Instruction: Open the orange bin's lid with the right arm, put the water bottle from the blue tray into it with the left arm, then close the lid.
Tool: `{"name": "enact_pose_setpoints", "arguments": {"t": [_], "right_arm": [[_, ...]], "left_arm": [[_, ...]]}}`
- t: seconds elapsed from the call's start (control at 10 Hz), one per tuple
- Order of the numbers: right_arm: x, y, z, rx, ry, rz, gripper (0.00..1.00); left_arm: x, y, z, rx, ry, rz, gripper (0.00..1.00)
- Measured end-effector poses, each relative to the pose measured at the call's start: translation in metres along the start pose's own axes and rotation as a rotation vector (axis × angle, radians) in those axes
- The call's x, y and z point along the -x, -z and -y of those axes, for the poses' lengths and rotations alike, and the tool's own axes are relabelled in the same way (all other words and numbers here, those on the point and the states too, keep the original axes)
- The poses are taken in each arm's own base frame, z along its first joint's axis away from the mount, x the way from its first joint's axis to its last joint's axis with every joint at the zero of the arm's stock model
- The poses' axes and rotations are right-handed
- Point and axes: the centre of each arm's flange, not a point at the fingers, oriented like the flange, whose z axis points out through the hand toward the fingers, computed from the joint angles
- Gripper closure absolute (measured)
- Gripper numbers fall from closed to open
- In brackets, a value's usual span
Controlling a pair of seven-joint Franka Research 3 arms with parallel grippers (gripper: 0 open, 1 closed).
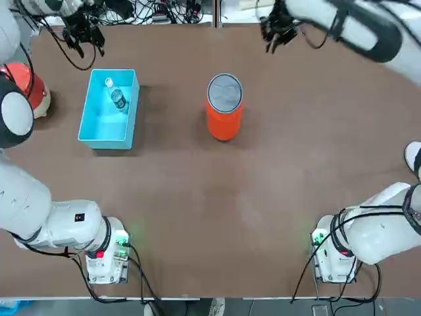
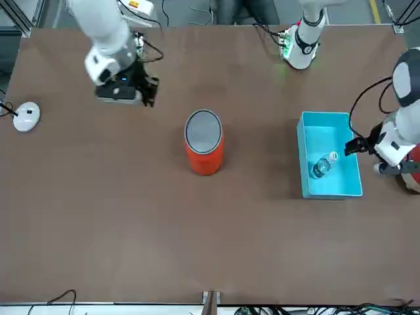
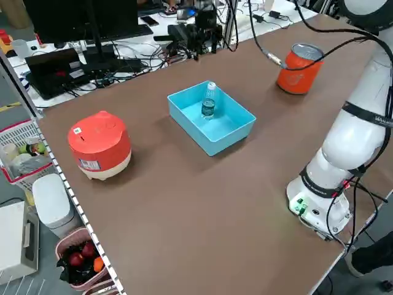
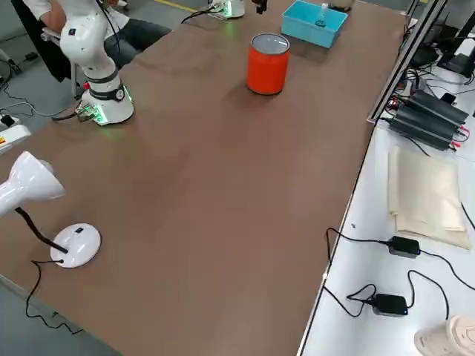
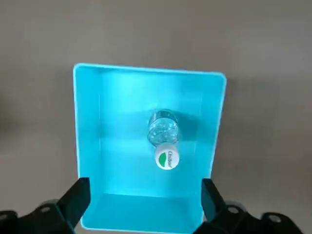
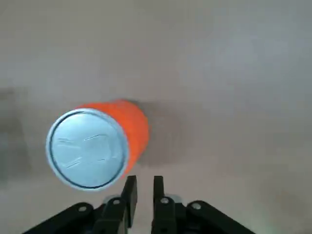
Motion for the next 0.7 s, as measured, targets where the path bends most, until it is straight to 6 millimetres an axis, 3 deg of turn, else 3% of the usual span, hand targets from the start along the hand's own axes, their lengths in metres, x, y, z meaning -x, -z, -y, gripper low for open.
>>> {"name": "enact_pose_setpoints", "arguments": {"t": [0.2, 0.4, 0.7], "right_arm": [[0.025, -0.043, 0.048, -0.004, -0.03, 0.003, 0.83], [0.054, -0.076, 0.086, 0.012, -0.055, -0.02, 0.85], [0.083, -0.11, 0.125, 0.044, -0.109, -0.094, 0.89]], "left_arm": [[0.011, -0.035, -0.003, -0.012, -0.012, 0.022, 0.04], [0.014, -0.054, -0.008, -0.02, -0.025, 0.018, 0.07], [0.016, -0.077, -0.008, -0.02, -0.027, 0.024, 0.16]]}}
